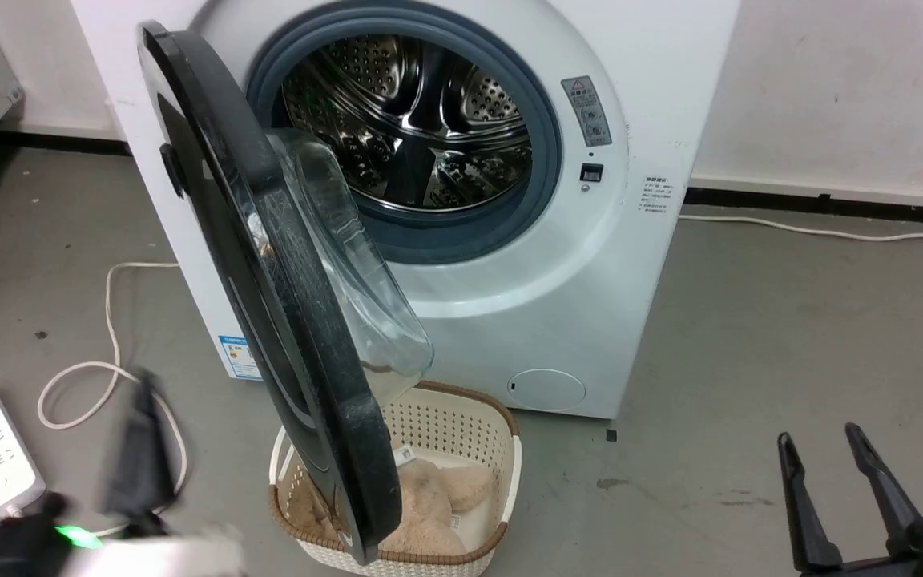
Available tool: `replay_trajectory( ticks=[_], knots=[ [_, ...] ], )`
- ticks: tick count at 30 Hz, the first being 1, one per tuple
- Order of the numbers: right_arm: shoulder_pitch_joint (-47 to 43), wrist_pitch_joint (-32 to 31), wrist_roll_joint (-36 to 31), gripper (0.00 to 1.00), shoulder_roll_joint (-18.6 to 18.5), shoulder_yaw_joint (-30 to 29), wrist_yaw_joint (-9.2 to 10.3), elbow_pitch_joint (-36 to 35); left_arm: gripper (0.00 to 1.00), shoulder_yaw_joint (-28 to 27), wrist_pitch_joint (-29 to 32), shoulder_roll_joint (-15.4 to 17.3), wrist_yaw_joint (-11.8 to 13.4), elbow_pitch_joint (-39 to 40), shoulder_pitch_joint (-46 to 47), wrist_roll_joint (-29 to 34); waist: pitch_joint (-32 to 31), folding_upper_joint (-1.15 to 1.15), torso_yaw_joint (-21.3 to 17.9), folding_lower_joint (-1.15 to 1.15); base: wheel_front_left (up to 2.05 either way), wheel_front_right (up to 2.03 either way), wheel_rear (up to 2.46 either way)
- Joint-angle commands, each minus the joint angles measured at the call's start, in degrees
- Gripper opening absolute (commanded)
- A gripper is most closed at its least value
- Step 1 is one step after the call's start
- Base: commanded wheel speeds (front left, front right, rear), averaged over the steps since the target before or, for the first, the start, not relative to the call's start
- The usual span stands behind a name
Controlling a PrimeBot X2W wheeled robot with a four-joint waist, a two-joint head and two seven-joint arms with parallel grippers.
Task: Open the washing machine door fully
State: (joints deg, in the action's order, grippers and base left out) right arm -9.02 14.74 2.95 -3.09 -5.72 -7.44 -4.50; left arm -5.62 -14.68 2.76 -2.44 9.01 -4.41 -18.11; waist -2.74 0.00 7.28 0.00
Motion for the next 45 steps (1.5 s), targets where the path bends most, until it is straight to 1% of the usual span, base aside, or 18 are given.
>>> replay_trajectory(
  ticks=[1, 3, 5, 8, 10, 15, 19, 24, 26, 27, 28, 29, 31, 32, 33, 35, 38, 45],
  knots=[
    [0.49, 0.26, 0.17, 1.00, 0.21, -0.28, -0.05, -0.18, 0.00, -1.09, -0.32, 0.12, 1.08, 2.10, 1.82, -1.17, -0.18, 0.00, -0.01, 0.00, 0.00, 0.00, 0.00],
    [0.51, 0.26, 0.34, 1.00, 0.21, -0.43, -0.05, -0.08, 0.00, -2.33, -0.32, 0.12, 2.60, 6.22, 3.66, -2.43, -0.45, 0.00, -0.07, 0.00, 0.00, 0.00, 0.00],
    [0.51, 0.26, 0.42, 1.00, 0.21, -0.41, -0.05, 0.04, 0.00, -2.61, -0.32, 0.12, 3.33, 10.16, 5.43, -1.64, -0.66, 0.00, -0.18, 0.00, 0.00, 0.00, 0.00],
    [0.45, 0.26, 0.47, 1.00, 0.21, -0.23, -0.05, 0.22, 0.00, -1.42, -0.32, 0.12, 3.71, 14.76, 7.54, 0.15, -0.97, 0.00, -0.38, 0.00, 0.00, 0.00, 0.00],
    [0.47, 0.26, 0.49, 1.00, 0.21, -0.13, -0.05, 0.26, 0.00, 0.02, -0.32, 0.17, 3.33, 17.25, 8.64, 2.22, -1.01, 0.00, -0.50, 0.00, 0.00, 0.00, 0.00],
    [0.70, 0.26, 0.87, 1.00, 0.21, -0.11, -0.05, 0.44, 0.00, 6.55, 2.08, 0.63, 2.10, 20.93, 10.02, 6.50, -0.63, 0.00, -0.79, 0.00, 0.00, 0.00, 0.00],
    [0.86, 0.26, 1.13, 1.00, 0.21, -0.13, -0.05, 0.63, 0.00, 15.02, 6.09, 0.48, 0.69, 21.31, 8.90, 8.13, -0.26, 0.00, -0.97, 0.00, 0.00, 0.00, 0.00],
    [1.26, 0.26, 1.46, 1.00, 0.21, -0.01, -0.05, 0.88, 0.00, 24.57, 8.41, 0.24, 1.24, 16.87, 5.47, 6.97, 0.29, 0.00, -1.22, 0.00, 0.00, 0.00, 0.00],
    [1.41, 0.26, 1.58, 1.00, 0.21, 0.03, -0.05, 0.96, 0.00, 26.99, 9.48, 0.20, 2.06, 13.65, 4.10, 5.96, 0.50, 0.00, -1.25, 0.00, 0.00, 0.00, 0.00],
    [1.41, 0.26, 1.58, 1.00, 0.21, 0.03, -0.05, 0.96, 0.00, 26.99, 9.48, 0.20, 2.06, 13.65, 4.10, 5.96, 0.50, 0.00, -1.25, 0.00, 0.00, 0.00, 0.00],
    [1.52, 0.26, 1.66, 1.00, 0.21, 0.05, -0.05, 1.09, 0.00, 28.43, 10.31, 0.17, 3.20, 10.01, 3.04, 4.61, 0.70, 0.00, -1.34, 0.00, 0.00, 0.00, 0.00],
    [1.52, 0.26, 1.66, 1.00, 0.21, 0.05, -0.05, 1.09, 0.00, 28.43, 10.31, 0.17, 3.20, 10.01, 3.04, 4.61, 0.70, 0.00, -1.34, 0.00, 0.00, 0.00, 0.00],
    [1.72, 0.26, 1.75, 1.00, 0.21, 0.14, -0.05, 1.39, 0.00, 29.28, 11.00, 0.15, 4.38, 4.50, 1.99, 3.18, 0.98, 0.00, -1.57, 0.00, 0.00, 0.00, 0.00],
    [1.72, 0.26, 1.75, 1.00, 0.21, 0.14, -0.05, 1.39, 0.00, 29.28, 11.00, 0.15, 4.38, 4.50, 1.99, 3.18, 0.98, 0.00, -1.57, 0.00, 0.00, 0.00, 0.00],
    [1.77, 0.26, 1.86, 1.00, 0.21, 0.12, -0.05, 1.56, 0.00, 29.07, 10.93, 0.14, 4.96, 1.25, 1.76, 2.35, 1.16, 0.00, -1.58, 0.00, 0.00, 0.00, 0.00],
    [1.78, 0.26, 1.91, 1.00, 0.21, 0.13, -0.05, 1.67, 0.00, 28.94, 11.02, 0.15, 5.16, -0.34, 1.75, 2.27, 1.21, 0.00, -1.61, 0.00, 0.00, 0.00, 0.00],
    [1.83, 0.26, 2.04, 1.00, 0.21, 0.19, -0.05, 1.91, 0.00, 27.10, 10.01, 0.16, 6.38, -5.18, 1.84, 0.70, 1.47, 0.00, -1.51, 0.00, 0.00, 0.00, 0.00],
    [1.75, 0.26, 2.29, 1.00, 0.21, 0.29, -0.05, 2.17, 0.00, 25.02, 10.20, 1.28, 8.24, -9.74, 3.23, 1.23, 1.75, 0.00, -0.76, 0.00, 0.00, 0.00, 0.00]
  ],
)
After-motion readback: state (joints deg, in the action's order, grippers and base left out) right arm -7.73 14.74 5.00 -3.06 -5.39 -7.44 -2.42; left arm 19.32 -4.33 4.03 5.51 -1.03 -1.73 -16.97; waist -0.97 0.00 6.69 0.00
